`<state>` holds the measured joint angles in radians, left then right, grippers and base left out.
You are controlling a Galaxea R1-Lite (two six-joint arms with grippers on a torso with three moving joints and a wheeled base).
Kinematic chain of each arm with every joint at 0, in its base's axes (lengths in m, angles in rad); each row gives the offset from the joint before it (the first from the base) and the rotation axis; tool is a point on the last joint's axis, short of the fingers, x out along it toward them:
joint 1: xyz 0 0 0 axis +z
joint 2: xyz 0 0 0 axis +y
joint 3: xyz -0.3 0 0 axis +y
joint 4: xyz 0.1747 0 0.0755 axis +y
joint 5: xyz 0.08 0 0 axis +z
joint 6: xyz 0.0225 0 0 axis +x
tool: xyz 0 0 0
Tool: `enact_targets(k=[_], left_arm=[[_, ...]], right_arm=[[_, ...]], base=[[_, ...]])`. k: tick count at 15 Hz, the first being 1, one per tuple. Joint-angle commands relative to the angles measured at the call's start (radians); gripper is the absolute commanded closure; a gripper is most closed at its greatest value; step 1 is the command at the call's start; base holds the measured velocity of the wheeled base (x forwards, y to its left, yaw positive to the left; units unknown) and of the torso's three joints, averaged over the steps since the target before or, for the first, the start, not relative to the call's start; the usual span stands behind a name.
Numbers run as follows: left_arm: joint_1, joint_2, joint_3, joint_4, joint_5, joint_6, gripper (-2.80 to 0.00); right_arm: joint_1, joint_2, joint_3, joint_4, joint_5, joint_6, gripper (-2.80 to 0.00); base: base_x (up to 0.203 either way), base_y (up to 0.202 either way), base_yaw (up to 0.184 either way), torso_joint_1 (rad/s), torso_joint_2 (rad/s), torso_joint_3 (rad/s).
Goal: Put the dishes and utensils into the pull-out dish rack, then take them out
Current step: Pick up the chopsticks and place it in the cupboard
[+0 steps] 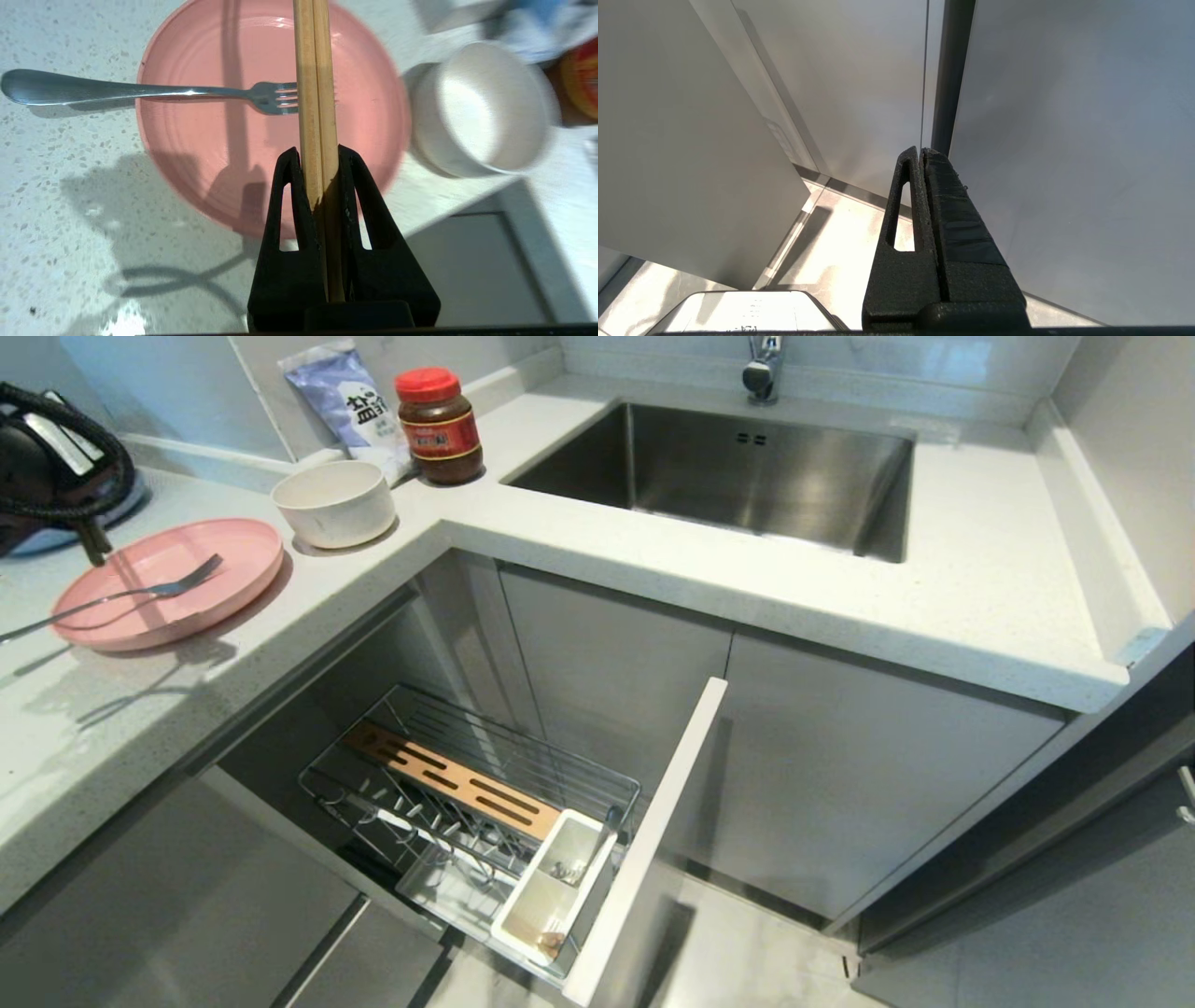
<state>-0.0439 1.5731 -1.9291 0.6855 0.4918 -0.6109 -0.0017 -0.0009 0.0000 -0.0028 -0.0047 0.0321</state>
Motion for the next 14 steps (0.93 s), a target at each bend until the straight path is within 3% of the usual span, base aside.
enact_targets(k=[1, 5, 11, 12, 13, 14], left_arm=[[-0.075, -0.105, 0.002, 0.005, 0.001, -0.019, 0.00], [-0.269, -0.197, 0.011, 0.010, -0.001, -0.094, 0.00], [-0.709, -0.317, 0.147, 0.034, -0.004, -0.174, 0.00], [-0.774, -0.324, 0.172, 0.075, -0.018, -0.207, 0.00], [-0.819, -0.327, 0.193, 0.142, -0.072, -0.252, 0.00], [-0.832, -0.325, 0.197, 0.194, -0.177, -0.279, 0.00]], right_arm=[[0.000, -0.002, 0.000, 0.000, 0.000, 0.000, 0.00], [0.000, -0.002, 0.001, 0.000, 0.000, 0.000, 0.00], [0.000, -0.002, 0.002, 0.000, 0.000, 0.000, 0.00], [0.001, -0.003, 0.001, 0.000, 0.000, 0.000, 0.00], [0.000, -0.002, 0.002, 0.000, 0.000, 0.000, 0.00], [0.000, -0.002, 0.002, 0.000, 0.000, 0.000, 0.00]], base=[[0.000, 0.000, 0.000, 0.000, 0.00, 0.000], [0.000, 0.000, 0.000, 0.000, 0.00, 0.000], [0.000, 0.000, 0.000, 0.000, 0.00, 0.000], [0.000, 0.000, 0.000, 0.000, 0.00, 0.000], [0.000, 0.000, 0.000, 0.000, 0.00, 0.000], [0.000, 0.000, 0.000, 0.000, 0.00, 0.000]])
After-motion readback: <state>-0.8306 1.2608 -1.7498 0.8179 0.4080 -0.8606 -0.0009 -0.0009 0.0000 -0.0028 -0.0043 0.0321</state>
